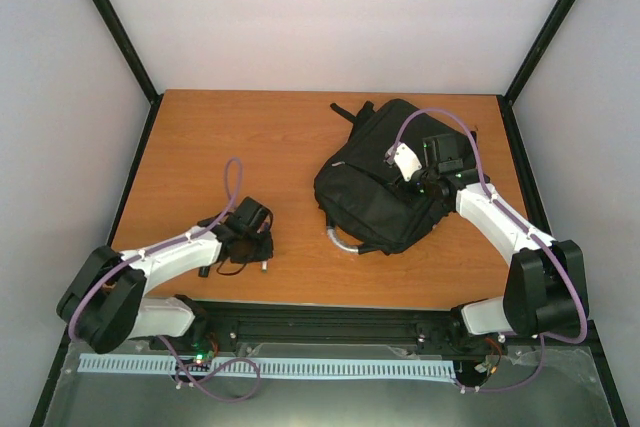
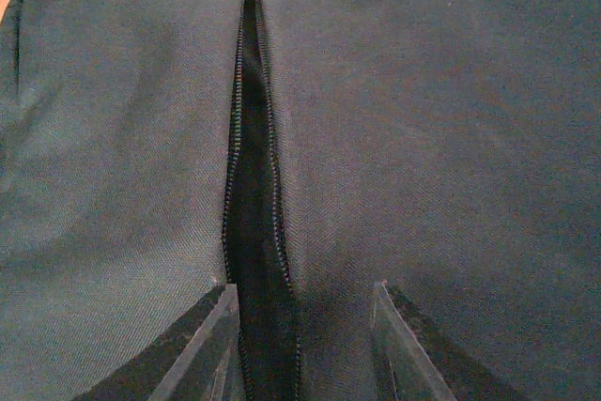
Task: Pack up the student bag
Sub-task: Pick up the stationery from the center of the board, then place the stationery at the center of the board.
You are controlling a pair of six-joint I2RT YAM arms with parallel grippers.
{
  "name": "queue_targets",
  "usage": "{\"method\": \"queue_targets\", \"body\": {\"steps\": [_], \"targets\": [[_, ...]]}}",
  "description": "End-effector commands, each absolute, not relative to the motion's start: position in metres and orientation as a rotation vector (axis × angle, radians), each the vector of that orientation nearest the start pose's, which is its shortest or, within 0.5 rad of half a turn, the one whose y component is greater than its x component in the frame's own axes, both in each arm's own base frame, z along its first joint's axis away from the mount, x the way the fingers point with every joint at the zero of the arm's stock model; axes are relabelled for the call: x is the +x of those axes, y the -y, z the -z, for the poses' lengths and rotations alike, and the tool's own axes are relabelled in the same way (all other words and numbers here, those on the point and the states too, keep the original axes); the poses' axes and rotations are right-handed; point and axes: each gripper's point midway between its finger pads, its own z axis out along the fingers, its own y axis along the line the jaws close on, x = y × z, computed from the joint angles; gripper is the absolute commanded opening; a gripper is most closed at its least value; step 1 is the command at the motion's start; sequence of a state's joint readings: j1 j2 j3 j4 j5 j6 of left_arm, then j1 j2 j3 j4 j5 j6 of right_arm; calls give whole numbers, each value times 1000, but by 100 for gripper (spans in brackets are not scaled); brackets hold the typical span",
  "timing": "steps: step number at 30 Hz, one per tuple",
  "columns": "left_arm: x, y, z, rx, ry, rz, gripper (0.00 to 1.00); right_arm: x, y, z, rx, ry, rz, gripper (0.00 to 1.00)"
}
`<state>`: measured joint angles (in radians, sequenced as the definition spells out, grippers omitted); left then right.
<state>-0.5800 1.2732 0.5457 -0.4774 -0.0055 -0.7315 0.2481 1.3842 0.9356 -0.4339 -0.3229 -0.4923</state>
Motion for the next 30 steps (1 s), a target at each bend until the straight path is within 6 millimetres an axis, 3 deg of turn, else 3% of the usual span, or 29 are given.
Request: {"method": "queue_targets", "body": {"steps": [1, 4, 8, 13, 20, 21, 24, 26, 27, 28, 30], "targets": [[197, 191, -35, 79, -2834, 543, 1, 345, -144, -141, -1001, -2185, -290, 39], [186, 213, -49, 229, -2815, 581, 1, 345, -144, -141, -1002, -2186, -293, 39], [165, 223, -52, 393, -2870, 521, 1, 344, -144, -140, -1004, -2189, -296, 39], [142, 224, -34, 514, -2983, 370, 1, 345, -144, -141, -1005, -2186, -294, 39], [145, 224, -21, 548, -3009, 183, 3, 344, -144, -141, -1004, -2187, -298, 39], [145, 224, -21, 549, -3011, 173, 8, 344, -145, -142, -1003, -2184, -299, 38], [147, 218, -22, 537, -3025, 97, 40, 344, -145, -142, -1005, -2184, -300, 39], [147, 214, -26, 522, -3022, 62, 70, 344, -145, -142, -1005, -2183, -301, 38], [147, 214, -30, 514, -3012, 68, 92, 344, -145, -142, -1004, -2183, -301, 39], [146, 214, -35, 501, -3002, 84, 99, 344, -145, -142, -1006, -2183, -303, 38], [147, 216, -50, 481, -2972, 138, 100, 344, -145, -142, -1006, -2182, -304, 39]]}}
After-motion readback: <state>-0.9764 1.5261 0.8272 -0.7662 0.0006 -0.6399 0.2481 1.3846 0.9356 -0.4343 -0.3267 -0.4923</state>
